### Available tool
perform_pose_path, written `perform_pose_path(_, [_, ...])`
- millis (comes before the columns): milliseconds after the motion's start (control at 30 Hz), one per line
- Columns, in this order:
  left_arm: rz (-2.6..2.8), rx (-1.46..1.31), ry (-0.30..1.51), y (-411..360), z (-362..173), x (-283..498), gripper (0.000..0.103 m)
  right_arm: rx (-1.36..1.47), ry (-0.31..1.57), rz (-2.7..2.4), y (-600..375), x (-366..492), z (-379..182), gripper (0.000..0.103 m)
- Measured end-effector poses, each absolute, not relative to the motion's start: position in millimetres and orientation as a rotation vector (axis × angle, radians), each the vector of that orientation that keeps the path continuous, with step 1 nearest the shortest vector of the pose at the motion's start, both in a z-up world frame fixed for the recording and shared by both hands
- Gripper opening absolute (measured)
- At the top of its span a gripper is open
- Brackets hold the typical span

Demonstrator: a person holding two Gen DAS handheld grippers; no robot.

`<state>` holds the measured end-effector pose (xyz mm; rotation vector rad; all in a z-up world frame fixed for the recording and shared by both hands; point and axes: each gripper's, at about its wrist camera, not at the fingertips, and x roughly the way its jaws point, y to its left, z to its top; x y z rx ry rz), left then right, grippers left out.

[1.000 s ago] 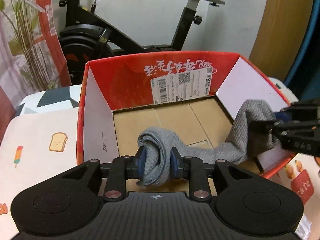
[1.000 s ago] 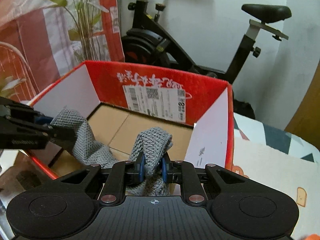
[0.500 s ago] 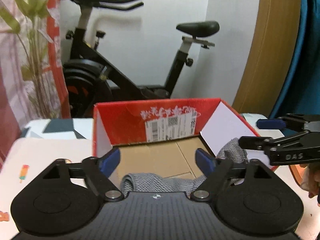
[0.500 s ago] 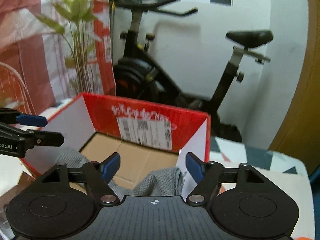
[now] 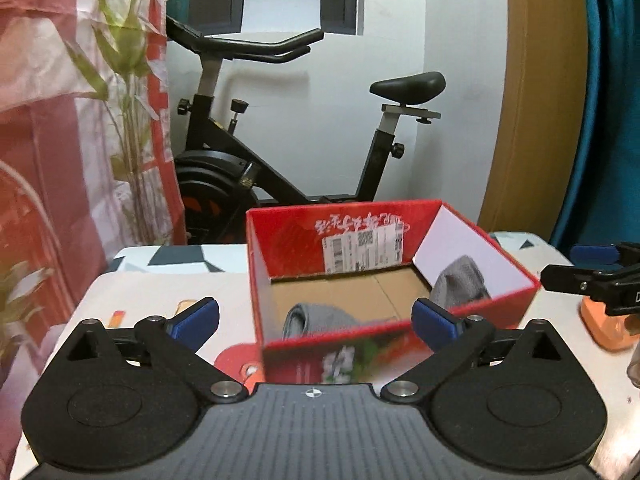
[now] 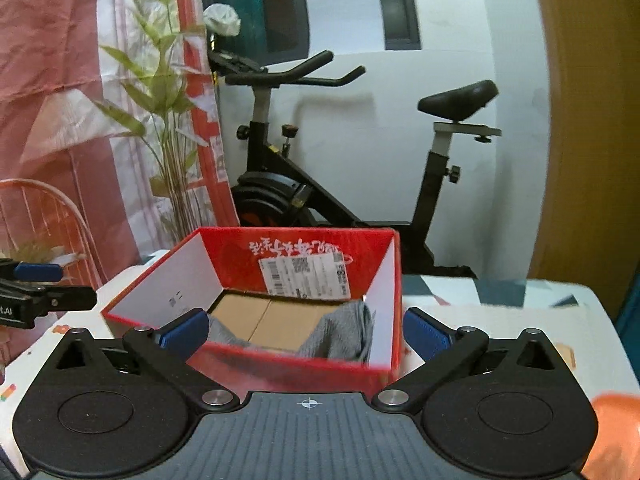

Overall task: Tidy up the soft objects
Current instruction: 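Open the right tool to drop the towel in the box, then move the right tool back and grasp the clear bag of black items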

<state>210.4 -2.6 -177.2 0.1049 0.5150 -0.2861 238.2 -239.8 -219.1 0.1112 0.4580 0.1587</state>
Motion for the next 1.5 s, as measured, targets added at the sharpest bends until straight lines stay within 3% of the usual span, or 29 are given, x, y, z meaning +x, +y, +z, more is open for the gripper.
perform_pose_path(333, [-0.171,0.054,0.536,12.2,-200.8,169.5,0.103,0.198,0.451,0.080,-226.9,174.7,-256.2,0.103])
perform_pose_path(633, [-0.165,0.011,0.573,16.1,-214.1,167.9,0.103,0.274,0.537,0.107,-215.2,175.0,-291.2,0.102])
perform_pose_path(800, [-0.169,-0.028,0.591,23.5,-219.5,169.3,0.101,0.252,0.593,0.126,-202.2,183.0,-306.1,0.096])
perform_pose_path(967, [-0.177,-0.096,0.643,36.2,-230.6,172.9,0.084,0.174,0.658,0.135,-189.5,182.4,-325.4,0.093])
perform_pose_path(1133, [-0.198,-0.099,0.675,34.7,-240.8,176.2,0.050,0.108,0.651,0.147,-183.4,176.5,-331.3,0.093])
perform_pose_path(1233, [-0.226,-0.100,0.683,31.2,-245.6,177.5,0.041,0.101,0.646,0.150,-182.6,174.8,-332.3,0.093])
perform_pose_path(1500, [-0.251,-0.111,0.704,25.0,-265.7,181.1,0.037,0.052,0.637,0.160,-179.3,170.7,-334.7,0.093])
